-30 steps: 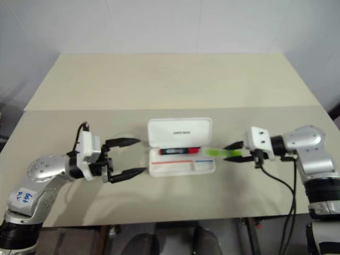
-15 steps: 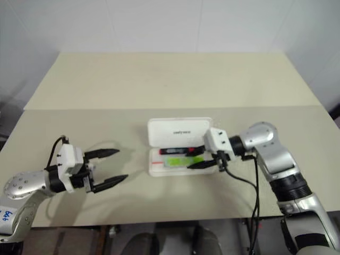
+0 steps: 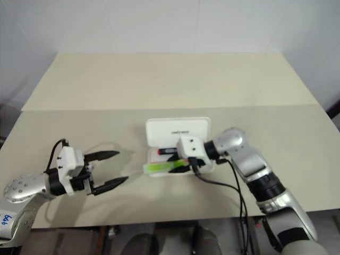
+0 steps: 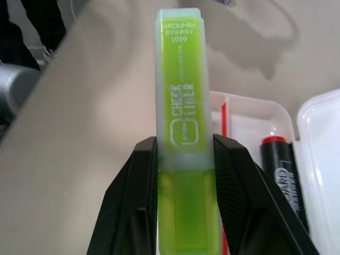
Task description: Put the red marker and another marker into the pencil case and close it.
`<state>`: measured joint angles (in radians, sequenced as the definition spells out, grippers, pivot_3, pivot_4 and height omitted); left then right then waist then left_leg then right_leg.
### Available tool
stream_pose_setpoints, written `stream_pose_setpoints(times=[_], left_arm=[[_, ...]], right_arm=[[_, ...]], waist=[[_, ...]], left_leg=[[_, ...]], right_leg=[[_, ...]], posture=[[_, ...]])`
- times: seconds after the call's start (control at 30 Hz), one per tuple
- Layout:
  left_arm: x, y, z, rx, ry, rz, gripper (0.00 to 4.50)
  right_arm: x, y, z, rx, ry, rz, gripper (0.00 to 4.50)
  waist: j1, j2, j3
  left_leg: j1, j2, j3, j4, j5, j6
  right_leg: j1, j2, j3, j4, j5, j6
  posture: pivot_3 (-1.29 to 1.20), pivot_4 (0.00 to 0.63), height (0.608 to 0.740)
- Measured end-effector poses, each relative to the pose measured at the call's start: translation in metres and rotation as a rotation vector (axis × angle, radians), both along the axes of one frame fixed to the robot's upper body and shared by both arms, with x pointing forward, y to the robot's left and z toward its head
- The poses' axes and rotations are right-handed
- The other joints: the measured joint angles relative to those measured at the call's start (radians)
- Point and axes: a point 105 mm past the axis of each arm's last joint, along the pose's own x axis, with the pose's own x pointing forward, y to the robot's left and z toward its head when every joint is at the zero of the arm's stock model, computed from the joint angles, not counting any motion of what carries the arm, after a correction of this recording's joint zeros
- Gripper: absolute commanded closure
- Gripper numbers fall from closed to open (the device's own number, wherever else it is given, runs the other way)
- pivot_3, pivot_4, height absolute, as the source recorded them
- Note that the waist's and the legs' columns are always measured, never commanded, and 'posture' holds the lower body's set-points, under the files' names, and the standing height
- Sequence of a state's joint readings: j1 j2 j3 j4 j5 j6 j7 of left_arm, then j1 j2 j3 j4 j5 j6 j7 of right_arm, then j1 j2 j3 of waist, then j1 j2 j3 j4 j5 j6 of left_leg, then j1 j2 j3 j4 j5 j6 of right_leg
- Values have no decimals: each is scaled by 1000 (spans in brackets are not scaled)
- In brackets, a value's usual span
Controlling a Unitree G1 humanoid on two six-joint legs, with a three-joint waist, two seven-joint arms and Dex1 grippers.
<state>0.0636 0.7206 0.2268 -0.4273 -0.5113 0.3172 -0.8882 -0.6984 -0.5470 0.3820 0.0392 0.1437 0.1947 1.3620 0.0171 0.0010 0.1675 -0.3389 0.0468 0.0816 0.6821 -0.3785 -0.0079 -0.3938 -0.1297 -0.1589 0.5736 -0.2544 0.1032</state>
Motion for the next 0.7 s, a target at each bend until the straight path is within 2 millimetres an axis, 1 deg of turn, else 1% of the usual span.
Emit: stream_pose_setpoints(times=[0.1,0.23,0.4,0.57,0.7], left_arm=[[1,-1,1,-1,-5,-1,0],[1,-1,1,-3,-6,1,0],[1,-1,1,-4,-7,4,0],[2,-1,1,-4,-8,8,0],[3,-1,2,-12,-16,13,0]], right_arm=[[4,6,0,-10,-8,3,3399],[7,5,-2,-35,-22,4,3399],[10,-2,-11,-85,-3,-3,3399],[15,-4,-8,-111,-21,-15,3399],[19,-7,-10,-126,-22,-40,3399]], waist=[[-2,0,0],[-3,0,0],[-6,0,0],[-18,0,0],[-20,0,0]], left_leg=[[0,0,0,0,0,0],[0,0,0,0,-1,0],[0,0,0,0,-1,0],[0,0,1,0,-1,0],[1,0,1,0,-1,0]], right_leg=[[0,0,0,1,0,0],[0,0,0,1,0,0],[-1,0,0,1,0,0],[0,0,0,1,0,0],[0,0,0,1,0,0]], posture=[[0,150,740],[0,150,740],[0,150,740],[0,150,740],[0,150,740]])
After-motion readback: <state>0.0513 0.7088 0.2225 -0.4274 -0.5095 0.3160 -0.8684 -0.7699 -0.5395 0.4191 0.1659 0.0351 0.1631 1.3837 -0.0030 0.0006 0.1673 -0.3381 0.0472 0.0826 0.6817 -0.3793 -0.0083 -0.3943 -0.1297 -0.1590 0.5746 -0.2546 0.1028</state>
